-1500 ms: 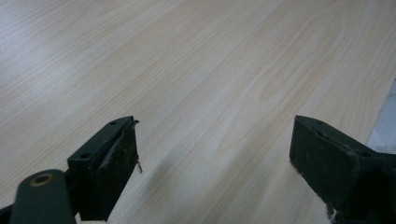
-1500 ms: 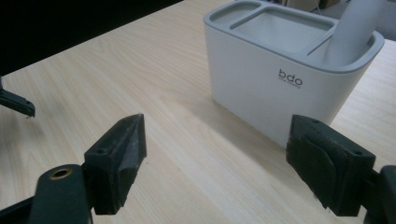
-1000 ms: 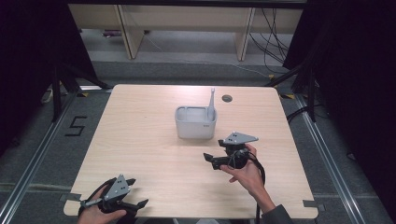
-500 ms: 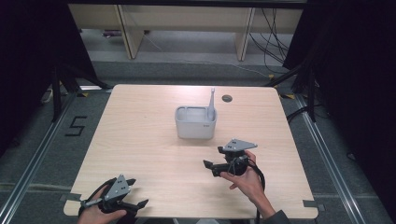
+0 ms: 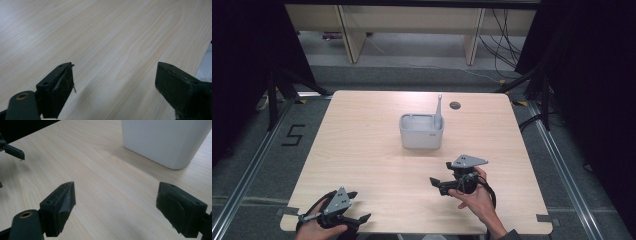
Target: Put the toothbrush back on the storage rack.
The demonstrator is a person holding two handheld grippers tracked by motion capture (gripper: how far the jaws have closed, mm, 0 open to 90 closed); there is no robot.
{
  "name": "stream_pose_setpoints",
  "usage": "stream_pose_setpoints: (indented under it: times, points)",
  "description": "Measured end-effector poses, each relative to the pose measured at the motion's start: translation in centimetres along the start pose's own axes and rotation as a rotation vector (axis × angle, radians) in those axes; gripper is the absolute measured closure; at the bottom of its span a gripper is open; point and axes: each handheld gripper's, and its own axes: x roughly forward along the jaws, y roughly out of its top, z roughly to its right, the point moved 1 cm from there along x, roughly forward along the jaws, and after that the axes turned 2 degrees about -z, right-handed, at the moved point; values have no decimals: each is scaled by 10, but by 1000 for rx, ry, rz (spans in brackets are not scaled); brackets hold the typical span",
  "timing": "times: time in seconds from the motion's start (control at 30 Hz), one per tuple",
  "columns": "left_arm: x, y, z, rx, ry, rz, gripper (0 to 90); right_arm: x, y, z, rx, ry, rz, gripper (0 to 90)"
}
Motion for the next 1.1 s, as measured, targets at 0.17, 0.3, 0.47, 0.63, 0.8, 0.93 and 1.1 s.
stream_pose_setpoints:
  times: [0.17, 0.3, 0.47, 0.63, 0.8, 0.93, 1.1]
  points:
    - [0, 0, 1, -6, 2, 3, 147, -3, -6, -6, 39, 9, -1, 164]
    - [0, 0, 0, 1, 7, 1, 147, -6, -10, -5, 24, 11, -9, 163]
    - [0, 0, 0, -5, 8, 4, 147, -9, -16, -4, 10, 1, -3, 163]
    - [0, 0, 0, -5, 8, 4, 147, -12, -20, -7, 31, 8, -11, 163]
    - [0, 0, 1, -2, 3, 2, 147, -14, -23, -12, 49, 5, -15, 164]
    - [0, 0, 1, -6, 4, 2, 147, -13, -25, -12, 24, 19, -16, 164]
    - [0, 0, 1, -4, 8, 4, 147, -15, -28, -13, -15, -5, -31, 164]
